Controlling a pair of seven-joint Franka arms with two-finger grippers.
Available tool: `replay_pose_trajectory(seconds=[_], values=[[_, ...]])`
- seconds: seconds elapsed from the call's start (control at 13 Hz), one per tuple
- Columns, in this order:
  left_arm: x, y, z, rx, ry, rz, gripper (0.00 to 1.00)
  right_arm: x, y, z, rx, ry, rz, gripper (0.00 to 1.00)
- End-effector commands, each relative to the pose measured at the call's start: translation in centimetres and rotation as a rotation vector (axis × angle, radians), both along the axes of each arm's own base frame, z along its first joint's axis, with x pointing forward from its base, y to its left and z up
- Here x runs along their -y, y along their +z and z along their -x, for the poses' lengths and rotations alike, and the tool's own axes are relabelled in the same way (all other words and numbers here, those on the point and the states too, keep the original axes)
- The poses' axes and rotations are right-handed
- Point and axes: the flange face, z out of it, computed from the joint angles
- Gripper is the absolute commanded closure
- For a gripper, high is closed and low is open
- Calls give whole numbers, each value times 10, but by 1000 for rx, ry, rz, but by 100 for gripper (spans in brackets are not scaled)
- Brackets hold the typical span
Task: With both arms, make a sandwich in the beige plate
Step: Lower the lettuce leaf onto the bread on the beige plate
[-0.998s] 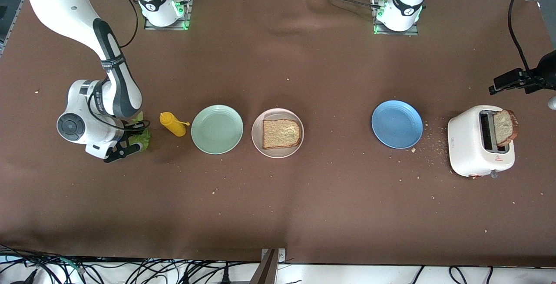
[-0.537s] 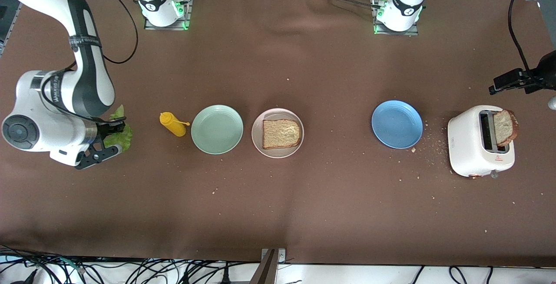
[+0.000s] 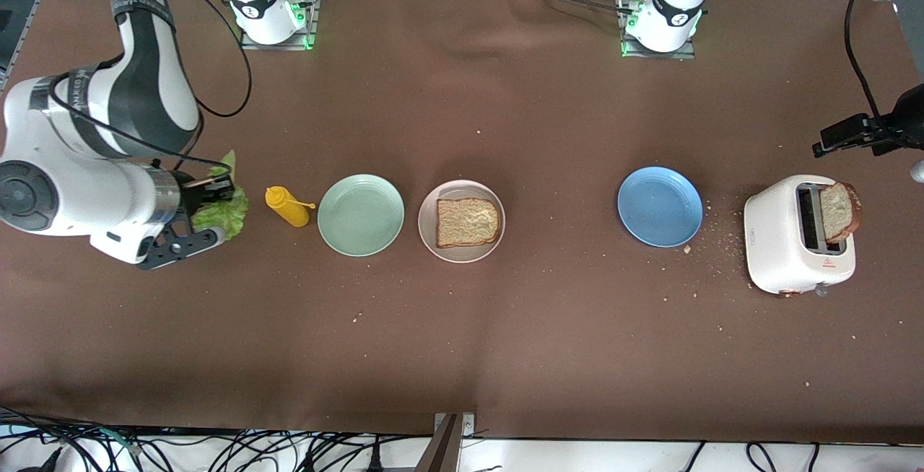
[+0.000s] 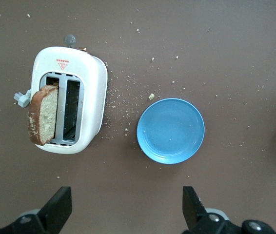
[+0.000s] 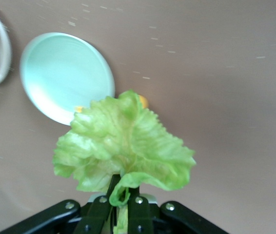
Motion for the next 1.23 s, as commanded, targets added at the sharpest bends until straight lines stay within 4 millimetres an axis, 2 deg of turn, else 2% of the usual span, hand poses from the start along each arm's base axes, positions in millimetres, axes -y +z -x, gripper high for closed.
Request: replay_pose_trajectory(seconds=[0.0, 0.08, 0.23, 0.38, 0.46, 0.61, 0.84, 1.15], values=[[-2, 5, -3, 17, -17, 23, 0, -69, 1, 6, 33, -92, -12, 100], [-2, 5, -3, 17, -17, 25, 0, -99, -4, 7, 71, -119, -23, 100], [-1, 4, -3, 15, -18, 23, 0, -164, -29, 15, 120, -176, -29, 100], [-1, 4, -3, 15, -18, 25, 0, -225, -56, 29, 150, -320, -29, 100], [-1, 4, -3, 15, -18, 25, 0, -250, -72, 35, 160, -400, -25, 100], [-1, 4, -3, 15, -18, 25, 0, -285, -99, 44, 187, -487, -31, 100], [-1, 4, -3, 15, -18, 23, 0, -303, -132, 36, 161, -767, -95, 100], [-1, 4, -3, 15, -18, 23, 0, -323, -170, 43, 22, -1048, -115, 100]])
